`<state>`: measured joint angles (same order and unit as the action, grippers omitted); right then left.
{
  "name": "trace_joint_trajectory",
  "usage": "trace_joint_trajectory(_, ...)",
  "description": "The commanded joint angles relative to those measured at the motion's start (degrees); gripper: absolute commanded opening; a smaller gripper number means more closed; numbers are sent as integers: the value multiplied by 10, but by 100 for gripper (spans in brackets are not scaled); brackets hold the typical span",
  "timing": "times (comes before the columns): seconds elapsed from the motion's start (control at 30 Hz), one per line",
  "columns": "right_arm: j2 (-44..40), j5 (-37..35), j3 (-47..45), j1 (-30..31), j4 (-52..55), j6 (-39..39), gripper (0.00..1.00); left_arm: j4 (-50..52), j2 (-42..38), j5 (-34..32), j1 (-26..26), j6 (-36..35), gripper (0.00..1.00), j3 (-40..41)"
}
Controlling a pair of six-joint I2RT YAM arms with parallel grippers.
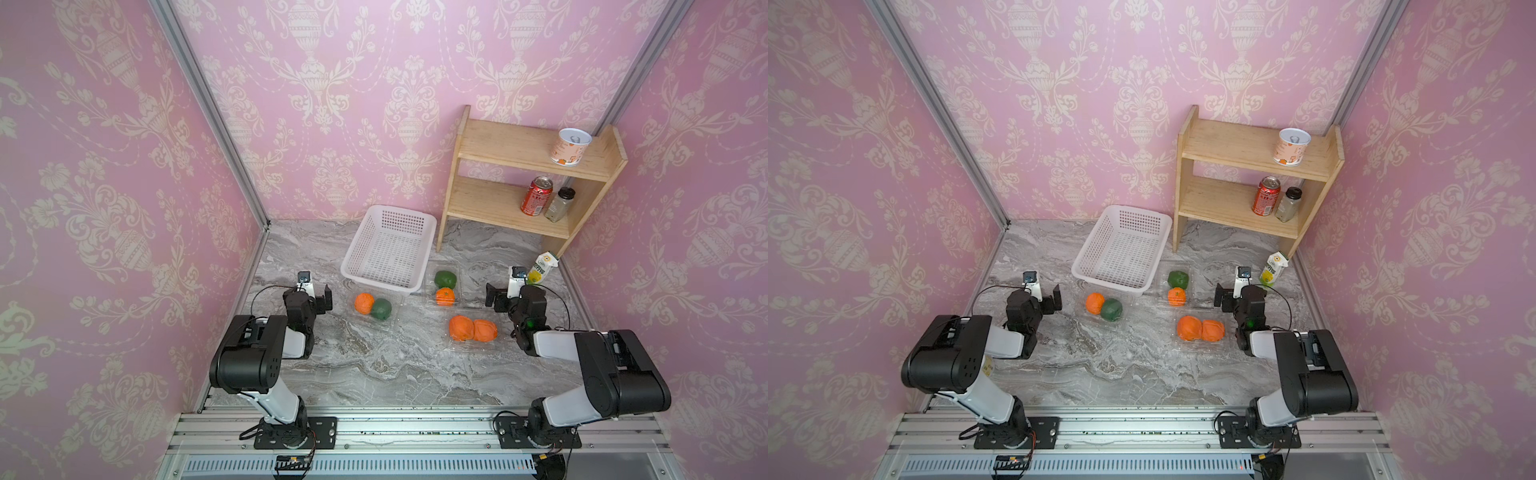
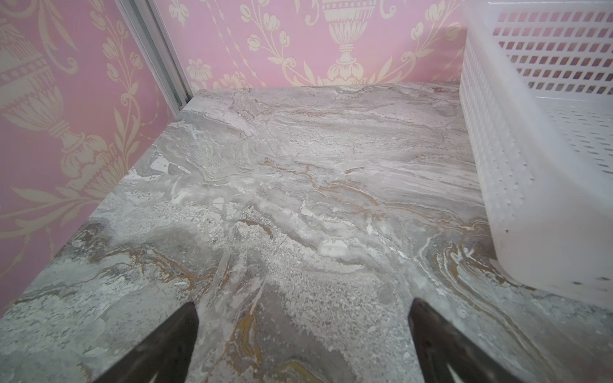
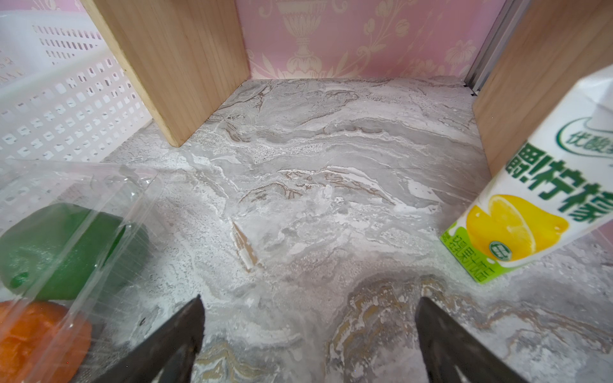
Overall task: Take oranges out of containers
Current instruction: Move the packing box to the center of the board.
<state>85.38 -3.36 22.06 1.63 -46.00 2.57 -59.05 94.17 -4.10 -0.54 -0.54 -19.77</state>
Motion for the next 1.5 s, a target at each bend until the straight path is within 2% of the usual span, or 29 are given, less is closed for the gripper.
trace_joint_trajectory(0.0,5,3,7,-1,4,-5,100,-6,-6,14,-2,-1,99,4)
trace_joint_trajectory(0.27,5,3,7,-1,4,-5,100,-5,-6,17,-2,-1,99,4)
trace_joint_trajectory(0.4,5,10,9,-4,7,-3,100,17,-5,-35,-2,17,99,-8)
trace_joint_trajectory(0.67,4,11,10,-5,5,-3,100,10,-8,-33,-2,14,99,-3)
trace_joint_trajectory(0.77,-15,5,49,-2,86,-4,100,14,-48,-55,-1,19,99,11)
trace_joint_trajectory(0.9,-8,-9,136,-1,250,10,100,145,-138,-78,7,26,99,-12)
trace_joint_trajectory(1.0,-15,3,142,5,267,1,100,198,-189,-101,25,26,99,-17)
trace_joint_trajectory(1.13,-63,-7,154,14,324,5,100,270,-245,-163,104,-12,99,-36)
trace_joint_trajectory(1.27,-119,-8,171,24,406,27,100,364,-300,-206,207,-43,99,-61)
trace_joint_trajectory(1.4,-160,48,190,24,494,52,100,440,-354,-227,305,-32,99,-67)
trace_joint_trajectory(1.47,-171,45,204,24,552,74,100,466,-370,-256,360,-32,99,-68)
